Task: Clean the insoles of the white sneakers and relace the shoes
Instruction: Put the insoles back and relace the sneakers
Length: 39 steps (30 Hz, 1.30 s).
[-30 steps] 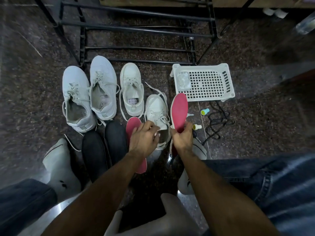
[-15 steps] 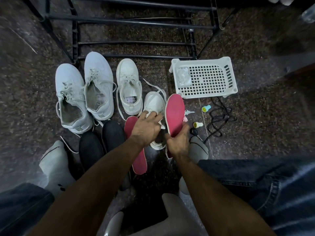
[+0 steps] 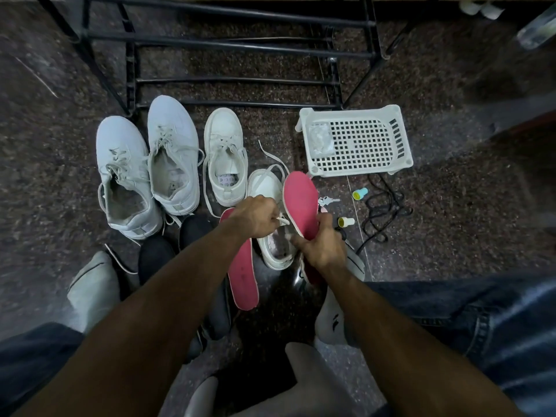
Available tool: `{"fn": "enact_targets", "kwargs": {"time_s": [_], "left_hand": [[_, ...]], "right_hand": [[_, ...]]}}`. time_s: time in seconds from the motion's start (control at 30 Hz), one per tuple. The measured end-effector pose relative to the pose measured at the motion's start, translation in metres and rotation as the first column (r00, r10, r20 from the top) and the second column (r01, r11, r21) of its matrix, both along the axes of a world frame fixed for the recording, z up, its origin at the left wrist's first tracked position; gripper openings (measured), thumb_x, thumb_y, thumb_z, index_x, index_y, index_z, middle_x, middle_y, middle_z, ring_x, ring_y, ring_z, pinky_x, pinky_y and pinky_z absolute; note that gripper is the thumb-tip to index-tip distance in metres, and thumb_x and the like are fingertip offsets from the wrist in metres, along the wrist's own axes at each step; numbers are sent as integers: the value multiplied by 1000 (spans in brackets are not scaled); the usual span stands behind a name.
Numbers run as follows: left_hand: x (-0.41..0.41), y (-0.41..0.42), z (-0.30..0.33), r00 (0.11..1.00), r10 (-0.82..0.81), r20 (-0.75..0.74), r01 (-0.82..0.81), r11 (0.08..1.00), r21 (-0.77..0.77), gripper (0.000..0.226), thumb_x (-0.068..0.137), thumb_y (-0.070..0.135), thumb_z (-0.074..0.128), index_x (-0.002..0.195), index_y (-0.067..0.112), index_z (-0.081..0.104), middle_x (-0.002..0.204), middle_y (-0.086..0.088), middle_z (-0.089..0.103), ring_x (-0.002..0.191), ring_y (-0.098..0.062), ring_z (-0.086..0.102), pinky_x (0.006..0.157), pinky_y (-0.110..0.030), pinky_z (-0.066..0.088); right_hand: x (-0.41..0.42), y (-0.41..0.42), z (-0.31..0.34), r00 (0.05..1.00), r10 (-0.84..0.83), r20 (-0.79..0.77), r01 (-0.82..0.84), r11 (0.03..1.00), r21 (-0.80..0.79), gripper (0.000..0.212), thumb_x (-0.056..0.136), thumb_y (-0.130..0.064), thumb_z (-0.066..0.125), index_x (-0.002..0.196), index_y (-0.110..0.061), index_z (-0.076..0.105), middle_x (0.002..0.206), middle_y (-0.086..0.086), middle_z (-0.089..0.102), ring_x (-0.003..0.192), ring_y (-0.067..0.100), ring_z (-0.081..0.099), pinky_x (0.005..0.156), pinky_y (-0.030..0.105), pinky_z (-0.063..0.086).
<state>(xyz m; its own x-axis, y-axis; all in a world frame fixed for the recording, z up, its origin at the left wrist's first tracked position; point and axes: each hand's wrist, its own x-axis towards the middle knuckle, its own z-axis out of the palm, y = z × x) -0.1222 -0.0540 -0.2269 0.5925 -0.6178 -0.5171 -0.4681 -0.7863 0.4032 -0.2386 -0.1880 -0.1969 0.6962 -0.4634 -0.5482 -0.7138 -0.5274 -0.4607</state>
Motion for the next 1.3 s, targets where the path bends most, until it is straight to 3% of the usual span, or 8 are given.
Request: {"fn": "enact_targets", "kwargs": {"time_s": [0.1, 0.23, 0.5, 0.87, 1.0, 1.07, 1.2, 1.3], "left_hand": [[-1, 0, 0, 998, 60, -23, -60, 998, -11, 16, 86, 32, 61, 70, 29, 58, 93, -8, 68, 92, -31, 62, 74, -33, 45], [-6, 1, 4, 988, 149, -41, -150, 988, -32, 12, 87, 28, 62, 89, 21, 72, 101, -7, 68, 96, -30, 62, 72, -29, 40], [-10, 1, 7, 978, 196, -68, -199, 979, -46, 15, 88, 29, 63, 93, 17, 71, 103, -8, 68, 97, -29, 62, 72, -30, 40], [-14, 6, 5, 969, 224, -106, -233, 969, -78, 12, 85, 24, 64, 89, 17, 72, 94, -4, 71, 88, -26, 64, 68, -28, 39], [-14, 7, 0, 966, 232, -112, -240, 969, -66, 21, 82, 23, 62, 62, 21, 58, 79, -3, 67, 80, -27, 63, 65, -28, 40], [-13, 7, -2, 966, 235, -110, -243, 967, -69, 23, 83, 24, 63, 61, 20, 57, 77, -3, 65, 78, -26, 62, 64, -29, 40], [-13, 8, -3, 966, 231, -115, -241, 967, -78, 17, 83, 25, 63, 67, 19, 63, 83, -4, 70, 81, -25, 63, 66, -29, 43], [-13, 8, -4, 965, 228, -125, -240, 967, -88, 13, 83, 25, 63, 75, 17, 70, 84, -4, 70, 82, -25, 63, 66, -29, 43]], "right_hand": [[-7, -1, 17, 996, 73, -44, -77, 991, -106, 69, 79, -64, 65, 121, -16, 39, 106, 7, 65, 96, 31, 63, 72, 32, 43], [-24, 12, 37, 983, 171, -69, -183, 953, -241, 50, 91, -56, 53, 116, -16, 39, 102, 13, 67, 95, 36, 64, 76, 36, 44], [-61, 43, 59, 898, 385, -214, -427, 880, -208, 36, 88, -43, 54, 112, -17, 56, 100, 8, 68, 91, 31, 65, 76, 33, 49], [-28, 41, 33, 892, 396, -219, -437, 880, -185, 34, 89, -39, 53, 101, -8, 62, 101, 16, 67, 91, 37, 64, 77, 39, 52], [-7, 45, 20, 901, 381, -209, -421, 884, -204, 34, 92, -38, 54, 107, -8, 64, 104, 16, 68, 94, 35, 64, 81, 37, 52], [1, 48, 13, 910, 364, -200, -404, 888, -220, 34, 92, -38, 54, 108, -10, 63, 106, 15, 68, 97, 35, 64, 81, 37, 50], [3, 55, 7, 892, 372, -256, -437, 853, -286, 48, 86, -52, 58, 114, -14, 58, 109, 11, 67, 97, 31, 65, 77, 36, 50], [-12, 57, 12, 826, 418, -377, -532, 801, -276, 76, 79, -56, 66, 131, -10, 38, 126, 10, 52, 101, 31, 63, 73, 37, 47]]}}
